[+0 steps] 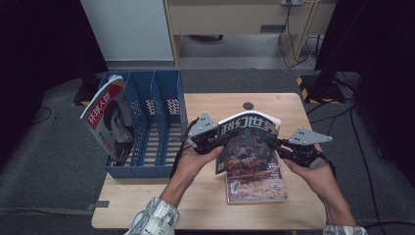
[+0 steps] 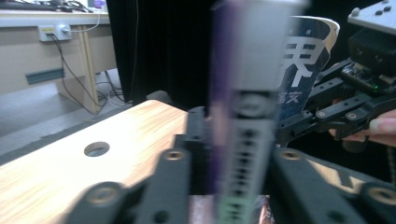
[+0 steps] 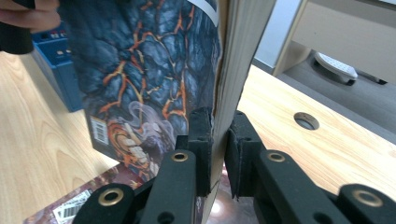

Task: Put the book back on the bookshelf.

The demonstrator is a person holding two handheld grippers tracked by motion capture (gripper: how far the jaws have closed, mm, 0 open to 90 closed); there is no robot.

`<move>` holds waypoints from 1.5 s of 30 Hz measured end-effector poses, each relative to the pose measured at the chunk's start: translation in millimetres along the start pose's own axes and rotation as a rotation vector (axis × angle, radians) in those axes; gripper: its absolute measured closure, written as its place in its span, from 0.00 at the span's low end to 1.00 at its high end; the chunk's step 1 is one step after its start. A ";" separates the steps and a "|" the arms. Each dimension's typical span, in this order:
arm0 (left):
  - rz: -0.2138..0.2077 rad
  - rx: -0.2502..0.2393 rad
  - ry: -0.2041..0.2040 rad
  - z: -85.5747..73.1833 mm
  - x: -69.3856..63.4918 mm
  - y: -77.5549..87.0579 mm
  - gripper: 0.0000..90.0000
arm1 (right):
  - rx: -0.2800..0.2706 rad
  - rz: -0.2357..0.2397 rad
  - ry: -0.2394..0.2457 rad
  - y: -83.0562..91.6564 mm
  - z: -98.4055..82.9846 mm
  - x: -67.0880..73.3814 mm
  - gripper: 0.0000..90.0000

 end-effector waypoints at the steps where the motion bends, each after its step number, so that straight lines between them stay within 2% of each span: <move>1: 0.002 0.001 -0.006 0.0 -0.6 0.1 0.91 | 0.001 -0.002 0.002 -0.2 0.1 -0.4 0.88; 5: -0.004 -0.007 -0.026 -1.1 -3.7 1.7 0.91 | 0.017 -0.032 0.010 -4.1 -3.7 -2.3 0.76; 8: -0.015 -0.013 -0.037 -2.4 -6.2 3.2 0.91 | 0.054 -0.055 0.027 -11.4 -11.6 -1.9 0.68; 13: -0.033 -0.021 -0.046 -3.9 -10.1 5.2 0.91 | 0.095 -0.064 0.027 -24.8 -24.9 -0.5 0.62; 19: -0.049 -0.023 -0.050 -4.4 -13.3 5.2 0.91 | 0.156 -0.058 0.023 -40.2 -46.5 0.6 0.60; 22: -0.055 -0.023 -0.050 -4.5 -14.3 5.1 0.91 | 0.158 -0.065 0.023 -43.9 -52.0 1.3 0.61; 34: -0.077 -0.020 -0.024 -2.5 -15.8 1.6 0.87 | 0.151 -0.062 0.034 -41.2 -51.0 3.2 0.62; 45: -0.060 -0.071 -0.002 -2.0 -15.3 -4.1 0.89 | 0.151 -0.057 0.034 -39.1 -51.2 4.5 0.63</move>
Point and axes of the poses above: each handheld gripper's, and its own axes: y roughly backward along the jaws, z roughly out of its top, x roughly to its left, the point moved 6 cm from there along -y, roughly forward along the jaws, and after that the axes turned 5 degrees about -z, right-handed, at the moved point
